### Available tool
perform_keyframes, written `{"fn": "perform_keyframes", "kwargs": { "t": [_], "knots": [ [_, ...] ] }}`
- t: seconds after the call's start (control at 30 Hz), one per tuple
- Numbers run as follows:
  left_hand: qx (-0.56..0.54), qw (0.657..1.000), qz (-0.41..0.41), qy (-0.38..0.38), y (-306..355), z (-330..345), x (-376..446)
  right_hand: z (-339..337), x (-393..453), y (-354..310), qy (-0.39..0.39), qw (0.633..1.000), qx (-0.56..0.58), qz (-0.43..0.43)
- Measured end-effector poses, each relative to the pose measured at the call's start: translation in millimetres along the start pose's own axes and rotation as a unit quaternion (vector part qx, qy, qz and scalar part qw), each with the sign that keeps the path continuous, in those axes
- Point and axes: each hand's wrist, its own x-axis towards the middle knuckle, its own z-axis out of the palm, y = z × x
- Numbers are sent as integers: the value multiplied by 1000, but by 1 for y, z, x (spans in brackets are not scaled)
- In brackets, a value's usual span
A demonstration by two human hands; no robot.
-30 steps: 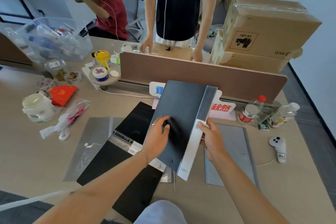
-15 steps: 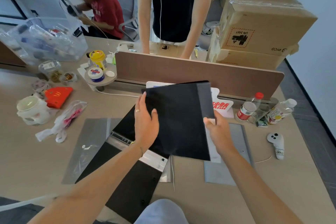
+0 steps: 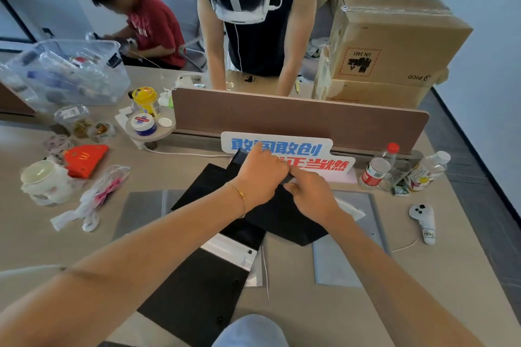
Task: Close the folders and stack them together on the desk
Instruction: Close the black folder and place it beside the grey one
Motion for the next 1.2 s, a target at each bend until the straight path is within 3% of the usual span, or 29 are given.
{"fn": "perform_keyframes", "kwargs": {
  "t": [0.2, 0.37, 0.43, 0.53, 0.63, 0.7, 0.8, 0.97, 1.1, 1.2],
  "knots": [
    [-120, 991, -32, 51, -7, 28, -11, -6, -7, 22, 65, 998, 1, 5],
    [-294, 941, -158, 51, -5, 63, -30, -11, -32, 71, 284, 955, -17, 82],
    [-335, 919, -200, 50, 1, 74, -36, -7, -45, 87, 332, 927, 79, 154],
    [-393, 878, -268, 47, 15, 81, -44, 10, -60, 98, 305, 850, 318, 289],
    [-474, 817, -324, 50, 32, 82, -45, 32, -73, 102, 188, 796, 428, 385],
    [-517, 783, -345, 37, 44, 81, -43, 41, -79, 107, 127, 757, 497, 406],
    [-586, 725, -361, 25, 61, 84, -39, 44, -82, 116, 112, 699, 583, 398],
    [-700, 631, -335, 13, 92, 93, -32, 32, -82, 134, 186, 700, 572, 384],
    [-743, 596, -305, -6, 116, 88, -22, 3, -83, 152, 221, 752, 507, 358],
    [-764, 561, -319, -7, 132, 82, -5, -4, -87, 174, 201, 791, 459, 352]
  ]
}}
